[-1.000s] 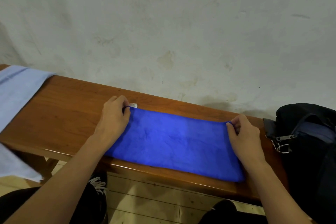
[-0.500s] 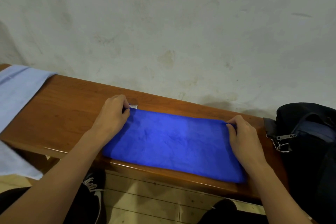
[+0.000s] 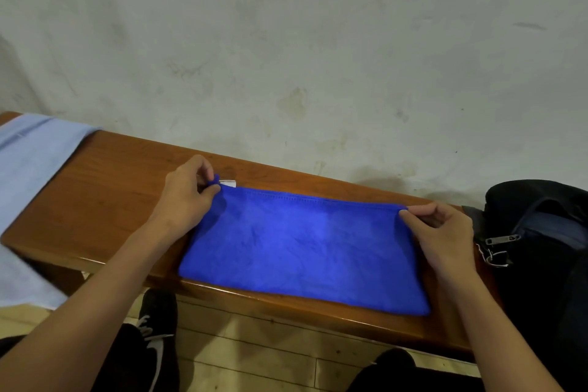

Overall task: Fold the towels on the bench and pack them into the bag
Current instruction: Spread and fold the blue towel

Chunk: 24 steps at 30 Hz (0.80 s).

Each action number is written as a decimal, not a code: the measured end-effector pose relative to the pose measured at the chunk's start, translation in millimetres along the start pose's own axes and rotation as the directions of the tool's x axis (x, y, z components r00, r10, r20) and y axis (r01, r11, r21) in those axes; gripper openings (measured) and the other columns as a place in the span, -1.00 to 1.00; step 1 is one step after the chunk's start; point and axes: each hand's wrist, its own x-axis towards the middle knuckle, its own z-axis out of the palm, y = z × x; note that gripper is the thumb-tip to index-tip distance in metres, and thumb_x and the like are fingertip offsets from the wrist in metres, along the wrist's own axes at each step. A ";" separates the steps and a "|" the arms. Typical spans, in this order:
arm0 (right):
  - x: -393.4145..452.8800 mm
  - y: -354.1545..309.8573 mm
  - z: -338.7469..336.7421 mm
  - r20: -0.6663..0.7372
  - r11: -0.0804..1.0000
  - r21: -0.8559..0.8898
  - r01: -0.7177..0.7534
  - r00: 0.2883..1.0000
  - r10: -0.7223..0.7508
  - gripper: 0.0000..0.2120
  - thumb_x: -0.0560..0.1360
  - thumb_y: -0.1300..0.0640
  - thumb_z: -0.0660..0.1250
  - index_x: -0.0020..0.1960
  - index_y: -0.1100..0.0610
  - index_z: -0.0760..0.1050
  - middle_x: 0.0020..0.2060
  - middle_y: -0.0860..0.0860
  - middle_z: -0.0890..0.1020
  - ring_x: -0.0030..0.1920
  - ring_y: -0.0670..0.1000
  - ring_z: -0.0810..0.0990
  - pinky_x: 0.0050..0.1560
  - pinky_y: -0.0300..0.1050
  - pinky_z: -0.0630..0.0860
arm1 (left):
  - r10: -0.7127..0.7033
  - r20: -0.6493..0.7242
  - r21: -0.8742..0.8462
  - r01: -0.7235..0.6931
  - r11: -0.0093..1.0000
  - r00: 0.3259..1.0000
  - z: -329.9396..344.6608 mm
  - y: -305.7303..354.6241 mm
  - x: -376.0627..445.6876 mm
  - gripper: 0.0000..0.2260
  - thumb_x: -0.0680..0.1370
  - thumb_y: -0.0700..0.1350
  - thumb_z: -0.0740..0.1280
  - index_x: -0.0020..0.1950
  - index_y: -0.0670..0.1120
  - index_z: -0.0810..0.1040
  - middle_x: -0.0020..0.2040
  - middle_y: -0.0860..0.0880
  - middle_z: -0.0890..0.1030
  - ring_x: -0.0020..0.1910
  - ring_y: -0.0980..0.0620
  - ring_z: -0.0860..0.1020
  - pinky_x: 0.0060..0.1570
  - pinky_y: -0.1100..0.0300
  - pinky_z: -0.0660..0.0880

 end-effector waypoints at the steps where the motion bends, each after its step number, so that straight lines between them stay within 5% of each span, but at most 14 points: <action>1: -0.3 -0.2 -0.1 -0.004 1.000 0.007 0.013 1.000 -0.013 -0.92 0.46 0.23 0.50 -0.09 0.14 0.62 -0.18 -0.02 0.68 -0.15 -0.17 0.65 -0.08 -0.20 0.60 | -0.005 0.000 0.007 0.005 1.000 1.000 -0.4 0.5 0.7 -0.75 0.50 -0.35 0.40 -0.20 -0.07 0.42 -0.16 -0.01 0.57 -0.08 -0.02 0.58 -0.12 0.18 0.52; 8: -1.7 -3.2 -1.9 -0.015 0.992 -0.053 0.114 0.993 -0.115 -0.88 0.52 0.24 0.43 0.01 0.07 0.62 -0.16 -0.14 0.65 -0.08 -0.16 0.62 -0.07 -0.42 0.55 | 0.009 0.045 0.046 -0.011 0.999 0.999 -3.4 5.5 1.3 -0.82 0.52 -0.34 0.38 -0.12 -0.06 0.55 -0.12 0.02 0.60 -0.11 0.10 0.55 -0.19 0.32 0.44; 14: -0.8 3.1 -4.6 0.077 0.923 -0.324 0.210 0.978 -0.195 -0.85 0.55 0.16 0.40 0.09 0.11 0.68 -0.14 -0.16 0.62 -0.06 -0.12 0.60 0.04 -0.16 0.53 | -0.098 0.053 0.115 0.092 0.989 0.994 0.2 3.8 3.4 -0.84 0.53 -0.31 0.40 -0.11 -0.05 0.63 -0.06 0.00 0.62 -0.04 0.09 0.53 -0.07 0.25 0.42; 24: -0.4 -0.4 -1.9 0.102 0.928 -0.327 0.176 0.983 -0.151 -0.91 0.57 0.13 0.38 -0.09 -0.03 0.60 -0.25 -0.26 0.57 -0.14 -0.19 0.56 -0.04 -0.19 0.49 | -0.173 -0.003 0.097 0.173 0.980 0.985 1.8 5.0 4.7 -0.88 0.52 -0.28 0.40 -0.13 -0.07 0.60 -0.14 0.02 0.60 -0.20 0.19 0.49 -0.28 0.43 0.32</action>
